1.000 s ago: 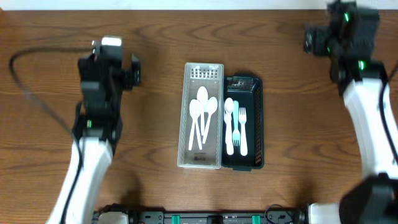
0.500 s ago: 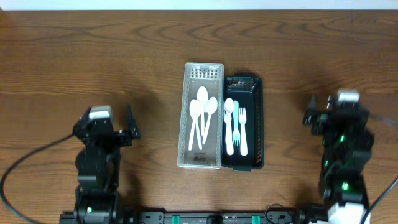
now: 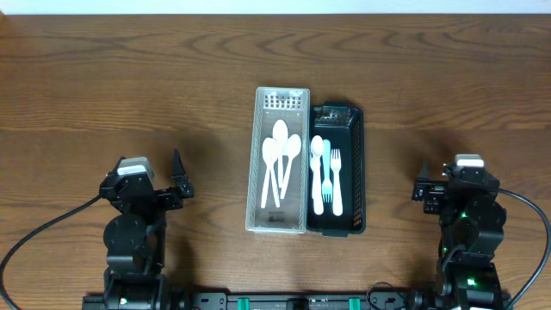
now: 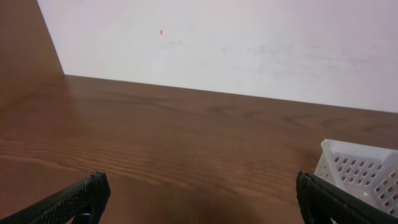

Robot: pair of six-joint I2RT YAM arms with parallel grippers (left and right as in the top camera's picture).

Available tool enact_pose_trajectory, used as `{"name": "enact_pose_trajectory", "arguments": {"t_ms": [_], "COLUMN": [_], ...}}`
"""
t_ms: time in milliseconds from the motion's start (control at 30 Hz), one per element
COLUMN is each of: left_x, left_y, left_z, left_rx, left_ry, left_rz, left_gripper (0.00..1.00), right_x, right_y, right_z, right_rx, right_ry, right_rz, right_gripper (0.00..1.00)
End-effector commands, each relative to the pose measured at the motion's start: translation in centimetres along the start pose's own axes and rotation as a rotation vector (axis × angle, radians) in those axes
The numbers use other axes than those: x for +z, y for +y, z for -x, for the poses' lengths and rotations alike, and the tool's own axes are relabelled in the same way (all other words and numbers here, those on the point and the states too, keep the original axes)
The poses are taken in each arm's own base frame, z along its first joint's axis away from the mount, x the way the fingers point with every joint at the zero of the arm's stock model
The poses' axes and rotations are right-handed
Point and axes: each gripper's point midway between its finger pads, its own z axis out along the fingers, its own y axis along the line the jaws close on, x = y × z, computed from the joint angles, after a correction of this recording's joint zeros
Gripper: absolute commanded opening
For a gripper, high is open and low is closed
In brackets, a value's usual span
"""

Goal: Pack container

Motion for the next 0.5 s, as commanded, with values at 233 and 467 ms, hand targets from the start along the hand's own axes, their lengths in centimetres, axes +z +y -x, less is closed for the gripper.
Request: {"name": "enact_pose_trajectory", "arguments": {"t_ms": [233, 467], "left_x": [-0.1, -0.9], "left_y": [0.4, 0.8], "left_z": [-2.1, -6.3], "left_rx": [0.003, 0.028], "left_ry": [0.091, 0.263], "left_rz": [0.014, 0.031], "left_gripper": [0.98, 0.98], "right_x": [-0.5, -1.5], "right_y": [0.4, 0.9], "right_z": [-4.1, -7.9], "right_rx": [-0.025, -0.038], "right_ry": [0.171, 0.331], "right_rz": [0.018, 0.042], "right_gripper": [0.99, 0.99]}}
